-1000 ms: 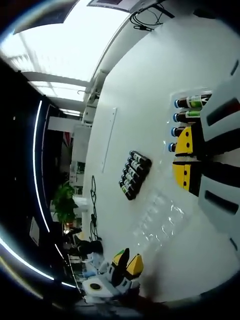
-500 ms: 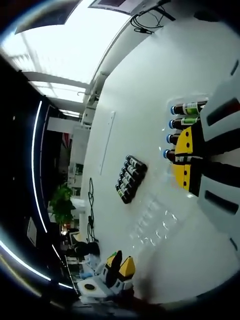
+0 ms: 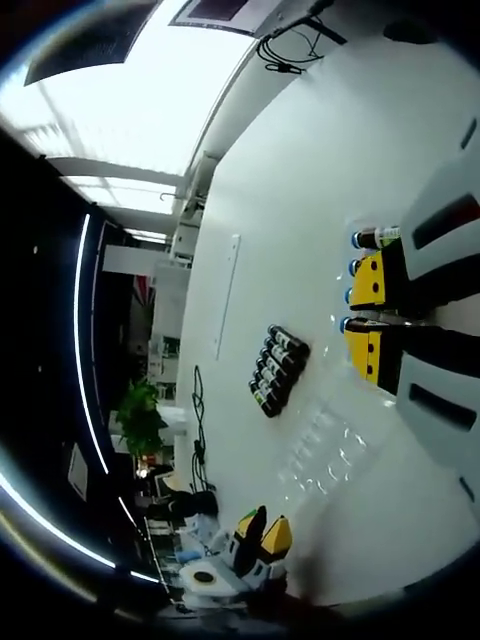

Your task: Grip medicine bottles put into box

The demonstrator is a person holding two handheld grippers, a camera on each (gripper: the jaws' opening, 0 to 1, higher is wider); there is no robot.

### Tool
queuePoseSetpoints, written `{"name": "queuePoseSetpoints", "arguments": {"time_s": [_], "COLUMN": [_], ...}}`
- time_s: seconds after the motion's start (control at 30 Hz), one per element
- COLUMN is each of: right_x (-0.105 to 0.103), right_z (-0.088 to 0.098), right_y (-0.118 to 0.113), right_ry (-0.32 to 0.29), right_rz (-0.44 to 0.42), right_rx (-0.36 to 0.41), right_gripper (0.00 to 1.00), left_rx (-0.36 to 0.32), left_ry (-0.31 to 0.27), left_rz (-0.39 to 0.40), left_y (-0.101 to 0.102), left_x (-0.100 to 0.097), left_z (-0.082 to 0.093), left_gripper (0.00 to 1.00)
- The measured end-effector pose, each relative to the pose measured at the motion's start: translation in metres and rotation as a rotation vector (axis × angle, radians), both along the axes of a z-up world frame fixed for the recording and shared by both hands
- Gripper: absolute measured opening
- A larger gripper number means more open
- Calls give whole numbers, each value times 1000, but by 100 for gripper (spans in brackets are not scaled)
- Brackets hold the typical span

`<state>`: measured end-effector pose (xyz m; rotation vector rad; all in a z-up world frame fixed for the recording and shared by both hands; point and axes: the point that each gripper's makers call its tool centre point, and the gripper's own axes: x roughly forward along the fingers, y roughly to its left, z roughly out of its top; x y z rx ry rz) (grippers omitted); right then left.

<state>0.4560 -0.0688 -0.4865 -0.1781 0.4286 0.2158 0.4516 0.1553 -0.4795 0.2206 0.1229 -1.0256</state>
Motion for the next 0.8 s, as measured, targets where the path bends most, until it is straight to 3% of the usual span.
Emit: {"name": "queuePoseSetpoints", "arguments": {"time_s": [0.33,0.8], "right_x": [4,24], "right_z": [-1,13], "right_y": [5,15], "right_ry": [2,-54], "right_rz": [10,53], "right_rx": [14,9], "right_gripper": [2,2], "left_rx": [-5,-30], "left_ry": [-4,18], "left_rz": [3,4], "left_y": [1,0], "left_x": [-1,-1], "left_z": [2,3], "left_gripper": [11,11]}}
